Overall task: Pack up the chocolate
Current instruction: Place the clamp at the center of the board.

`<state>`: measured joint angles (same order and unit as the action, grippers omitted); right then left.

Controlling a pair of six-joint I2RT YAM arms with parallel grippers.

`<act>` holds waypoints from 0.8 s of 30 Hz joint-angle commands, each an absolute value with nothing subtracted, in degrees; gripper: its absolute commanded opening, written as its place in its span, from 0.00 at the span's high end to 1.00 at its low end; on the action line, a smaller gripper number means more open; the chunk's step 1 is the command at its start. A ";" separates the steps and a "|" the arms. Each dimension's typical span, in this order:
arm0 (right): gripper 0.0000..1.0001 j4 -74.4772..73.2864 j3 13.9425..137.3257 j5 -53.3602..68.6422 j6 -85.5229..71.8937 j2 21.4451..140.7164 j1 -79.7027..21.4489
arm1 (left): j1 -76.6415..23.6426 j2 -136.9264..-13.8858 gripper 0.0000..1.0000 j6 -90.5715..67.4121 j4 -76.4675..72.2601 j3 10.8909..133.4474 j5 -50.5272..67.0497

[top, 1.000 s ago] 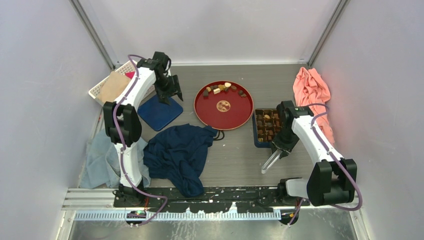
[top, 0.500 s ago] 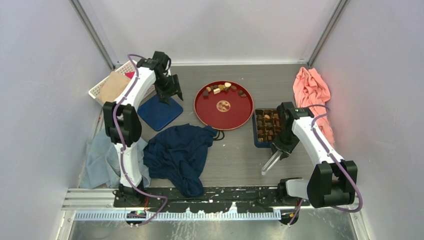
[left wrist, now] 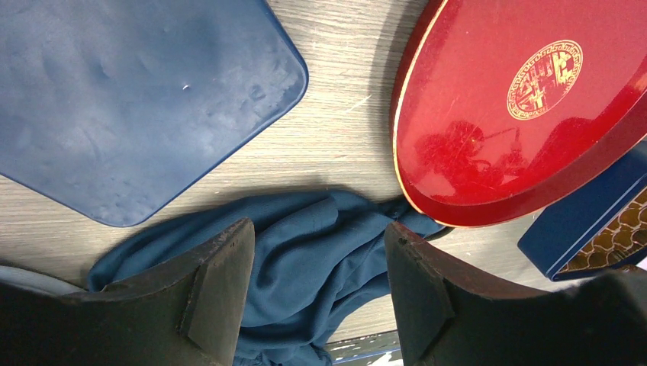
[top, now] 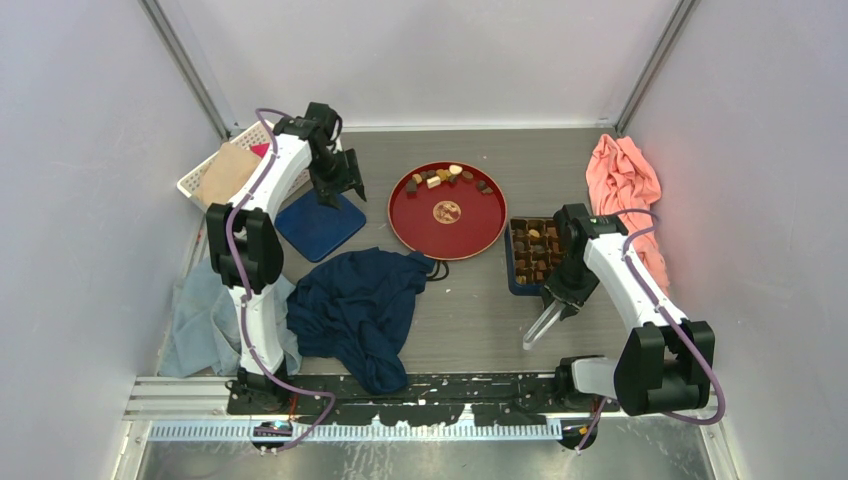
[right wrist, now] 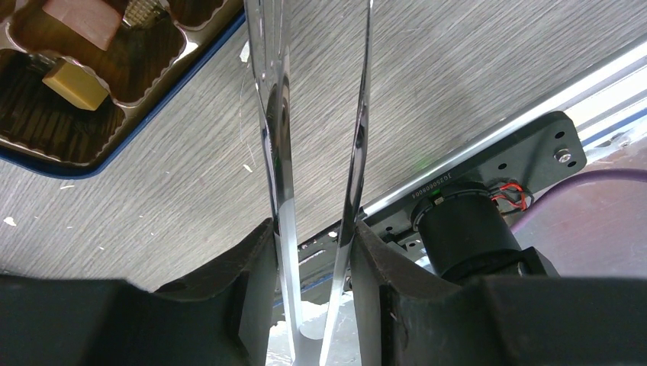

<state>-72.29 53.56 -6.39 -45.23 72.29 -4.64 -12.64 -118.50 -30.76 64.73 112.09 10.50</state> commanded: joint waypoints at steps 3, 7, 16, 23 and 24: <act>0.57 -72.96 55.66 -7.83 -45.97 72.08 -4.40 | -12.83 -117.15 0.36 -29.62 63.64 114.23 10.72; 0.62 -73.78 57.78 -9.34 -45.98 71.58 -4.41 | -12.83 -117.31 0.36 -29.59 63.63 114.38 10.69; 0.80 -71.88 73.14 -8.71 -43.86 71.44 -4.73 | -12.83 -117.77 0.36 -29.67 63.68 114.65 10.79; 0.81 -68.00 77.34 -6.23 -36.41 78.08 -18.68 | -12.83 -117.24 0.36 -30.04 63.90 114.79 10.14; 0.81 -67.76 77.13 -6.28 -35.64 78.88 -21.31 | -12.83 -117.04 0.36 -29.97 63.91 114.66 9.99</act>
